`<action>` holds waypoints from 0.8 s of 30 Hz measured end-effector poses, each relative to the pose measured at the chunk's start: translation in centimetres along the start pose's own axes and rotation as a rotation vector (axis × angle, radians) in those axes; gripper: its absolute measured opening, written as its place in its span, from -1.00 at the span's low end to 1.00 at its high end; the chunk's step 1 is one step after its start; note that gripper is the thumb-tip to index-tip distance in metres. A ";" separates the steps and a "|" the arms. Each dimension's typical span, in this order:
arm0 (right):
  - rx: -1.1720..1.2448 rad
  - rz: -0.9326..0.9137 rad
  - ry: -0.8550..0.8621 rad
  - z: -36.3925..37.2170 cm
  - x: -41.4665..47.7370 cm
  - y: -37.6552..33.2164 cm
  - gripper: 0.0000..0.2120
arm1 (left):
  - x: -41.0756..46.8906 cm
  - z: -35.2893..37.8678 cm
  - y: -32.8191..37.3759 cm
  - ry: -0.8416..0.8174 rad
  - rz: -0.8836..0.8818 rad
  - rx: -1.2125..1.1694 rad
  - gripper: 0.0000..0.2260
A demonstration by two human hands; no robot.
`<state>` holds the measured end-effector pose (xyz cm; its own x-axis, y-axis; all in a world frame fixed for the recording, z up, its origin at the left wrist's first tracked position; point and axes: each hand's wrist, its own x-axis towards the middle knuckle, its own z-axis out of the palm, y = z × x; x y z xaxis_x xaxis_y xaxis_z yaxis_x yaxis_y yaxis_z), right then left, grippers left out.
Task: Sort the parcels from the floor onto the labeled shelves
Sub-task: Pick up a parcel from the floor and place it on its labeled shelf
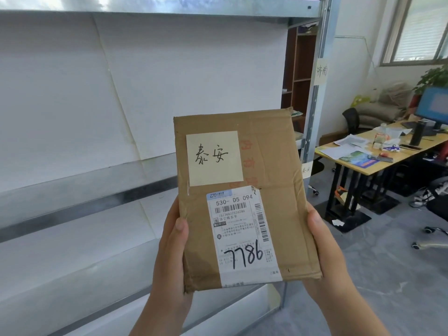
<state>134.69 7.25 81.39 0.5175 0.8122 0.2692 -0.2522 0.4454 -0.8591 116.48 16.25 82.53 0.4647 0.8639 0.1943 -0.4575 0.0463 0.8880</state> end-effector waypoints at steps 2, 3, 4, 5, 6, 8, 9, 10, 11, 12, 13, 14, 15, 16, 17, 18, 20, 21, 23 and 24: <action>-0.008 0.010 -0.009 -0.7 1.6 -0.1 -0.61 | 1.5 0.7 -0.7 0.007 -0.005 0.015 -0.16; 0.006 0.006 -0.009 -1.1 2.4 -0.2 -0.48 | 2.2 1.1 -1.0 0.004 -0.004 0.028 -0.19; 0.026 0.001 -0.021 -1.7 3.2 -0.1 -0.40 | 3.1 1.4 -1.2 0.005 0.000 0.038 -0.27; 0.038 -0.005 -0.032 -2.0 3.9 -0.2 -0.38 | 3.8 1.7 -1.5 0.004 0.006 0.047 -0.36; 0.044 -0.011 -0.046 -2.5 4.5 -0.1 -0.36 | 4.4 2.1 -1.8 0.001 0.006 0.061 -0.41; 0.074 0.000 -0.053 -3.3 5.5 -0.1 -0.34 | 5.3 2.7 -2.6 0.003 -0.003 0.079 -0.36; 0.086 0.010 -0.045 -3.8 6.0 -0.2 -0.33 | 5.7 3.1 -2.9 0.007 -0.006 0.078 -0.32; 0.097 0.021 -0.049 -4.5 6.5 -0.2 -0.32 | 6.0 3.7 -3.2 0.016 -0.006 0.074 -0.31; 0.108 0.034 -0.049 -5.1 6.9 -0.3 -0.31 | 6.3 4.2 -3.6 0.027 -0.008 0.070 -0.31; 0.110 0.043 -0.051 -5.8 7.3 -0.4 -0.30 | 6.5 4.8 -4.0 0.042 -0.012 0.064 -0.33; 0.111 0.056 -0.055 -6.5 7.7 -0.5 -0.29 | 6.7 5.4 -4.4 0.056 -0.018 0.060 -0.33; 0.110 0.069 -0.066 -7.2 8.2 -0.6 -0.28 | 6.9 6.1 -4.8 0.073 -0.023 0.058 -0.29; 0.112 0.085 -0.079 -7.8 8.7 -0.9 -0.27 | 7.0 6.8 -5.2 0.089 -0.027 0.049 -0.22; 0.111 0.099 -0.099 -8.5 9.1 -1.2 -0.27 | 7.1 7.5 -5.7 0.108 -0.026 0.036 -0.17; 0.108 0.111 -0.117 -9.1 9.5 -1.5 -0.28 | 7.1 8.2 -6.1 0.132 -0.019 0.022 -0.14; 0.105 0.122 -0.136 -9.9 9.9 -1.8 -0.29 | 7.1 9.0 -6.6 0.154 -0.011 0.008 -0.14; 0.102 0.146 -0.153 -11.7 10.5 -2.5 -0.31 | 7.1 10.8 -7.5 0.181 0.001 -0.017 -0.13; 0.091 0.159 -0.161 -12.8 10.8 -2.9 -0.30 | 7.1 11.7 -8.0 0.187 0.009 -0.017 -0.13; 0.060 0.177 -0.173 -14.8 11.3 -3.5 -0.26 | 7.1 13.7 -9.1 0.215 0.020 -0.016 -0.16; 0.055 0.181 -0.171 -15.9 11.6 -3.6 -0.21 | 7.1 14.8 -9.6 0.230 0.027 -0.017 -0.19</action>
<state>154.60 9.02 80.70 0.3154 0.9305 0.1864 -0.3745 0.3026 -0.8765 135.34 14.53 81.57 0.2682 0.9563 0.1163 -0.4810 0.0283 0.8763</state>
